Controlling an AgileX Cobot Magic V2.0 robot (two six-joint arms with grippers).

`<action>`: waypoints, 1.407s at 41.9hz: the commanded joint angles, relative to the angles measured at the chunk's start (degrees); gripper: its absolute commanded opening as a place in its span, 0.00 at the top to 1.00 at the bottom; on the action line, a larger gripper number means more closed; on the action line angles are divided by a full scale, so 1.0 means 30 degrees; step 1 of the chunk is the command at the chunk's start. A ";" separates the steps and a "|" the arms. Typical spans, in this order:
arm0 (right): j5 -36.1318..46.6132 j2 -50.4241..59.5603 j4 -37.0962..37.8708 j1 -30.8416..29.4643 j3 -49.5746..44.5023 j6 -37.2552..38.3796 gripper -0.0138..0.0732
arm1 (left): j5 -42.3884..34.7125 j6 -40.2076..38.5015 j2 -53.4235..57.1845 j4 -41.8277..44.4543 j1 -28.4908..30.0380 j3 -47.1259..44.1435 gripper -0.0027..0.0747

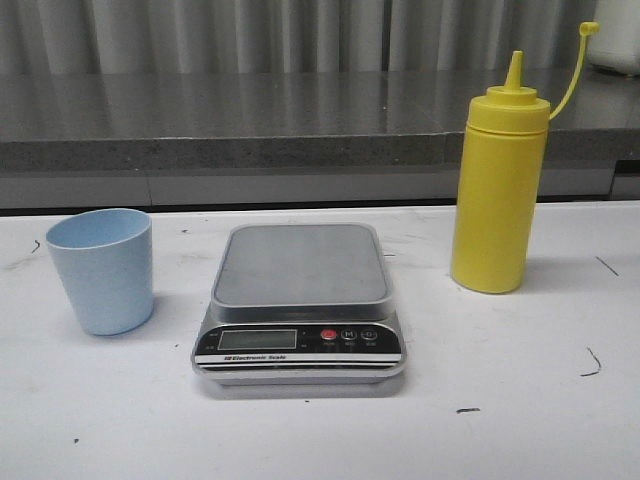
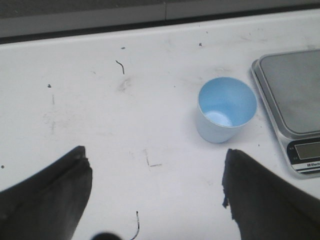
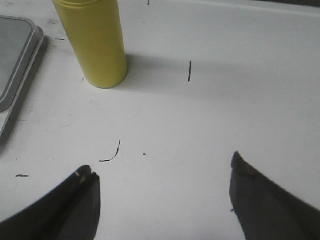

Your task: Pour seasoning into cup on scale with both arms

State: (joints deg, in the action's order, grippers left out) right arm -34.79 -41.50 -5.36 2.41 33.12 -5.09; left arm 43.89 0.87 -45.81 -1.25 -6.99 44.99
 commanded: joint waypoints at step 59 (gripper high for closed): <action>0.1217 -0.0074 0.0133 0.0028 0.0659 -0.0248 0.20 | 0.0955 0.0077 -1.8235 -0.1278 -0.1952 0.9386 0.65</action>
State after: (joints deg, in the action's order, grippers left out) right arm -34.79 -41.50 -5.36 2.41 33.12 -5.21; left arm 47.92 1.33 -102.74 -4.45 -12.56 71.45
